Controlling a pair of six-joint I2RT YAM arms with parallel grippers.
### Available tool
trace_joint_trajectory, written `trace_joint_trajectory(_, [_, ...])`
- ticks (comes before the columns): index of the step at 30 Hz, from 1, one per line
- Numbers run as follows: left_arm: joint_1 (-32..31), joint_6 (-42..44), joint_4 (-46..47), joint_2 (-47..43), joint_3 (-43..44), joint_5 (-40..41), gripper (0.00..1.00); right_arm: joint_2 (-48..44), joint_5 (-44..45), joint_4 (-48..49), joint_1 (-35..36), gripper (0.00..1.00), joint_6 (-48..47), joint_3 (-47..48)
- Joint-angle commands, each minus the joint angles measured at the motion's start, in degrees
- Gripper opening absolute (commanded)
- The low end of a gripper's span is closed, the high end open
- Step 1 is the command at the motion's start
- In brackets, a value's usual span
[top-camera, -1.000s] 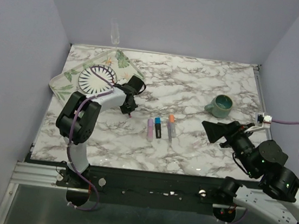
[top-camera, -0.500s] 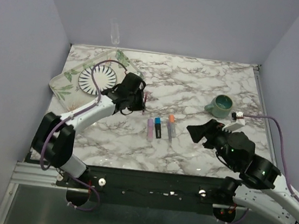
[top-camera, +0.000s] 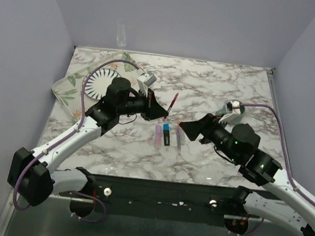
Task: Insert the pens into the pen caps
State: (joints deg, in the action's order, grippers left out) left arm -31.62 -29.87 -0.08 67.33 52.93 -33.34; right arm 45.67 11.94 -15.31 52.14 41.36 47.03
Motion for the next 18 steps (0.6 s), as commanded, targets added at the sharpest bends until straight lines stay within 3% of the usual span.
trace_joint_trajectory(1, [-0.73,2.27,3.41,-2.82,-0.45,-11.39,0.00,-1.11,-6.75,14.78,-0.11,0.85,-5.42,1.66])
trace_joint_trajectory(5, [-2.22,1.31,6.22,-4.75,-2.21,-13.50,0.00,4.85,-7.29,12.41,-0.20,0.85,-3.23,5.97])
trace_joint_trajectory(14, [-5.03,0.25,8.07,-5.89,-3.27,-14.65,0.00,6.54,-5.80,13.73,-0.20,0.66,0.64,5.88])
trace_joint_trajectory(17, [-5.30,0.07,7.99,-5.81,-3.18,-14.21,0.00,5.66,-5.27,14.34,-0.20,0.45,0.82,5.18])
trace_joint_trajectory(18, [-5.30,-0.10,8.07,-5.81,-3.09,-14.03,0.00,5.48,-5.35,14.69,-0.11,0.34,0.91,5.01])
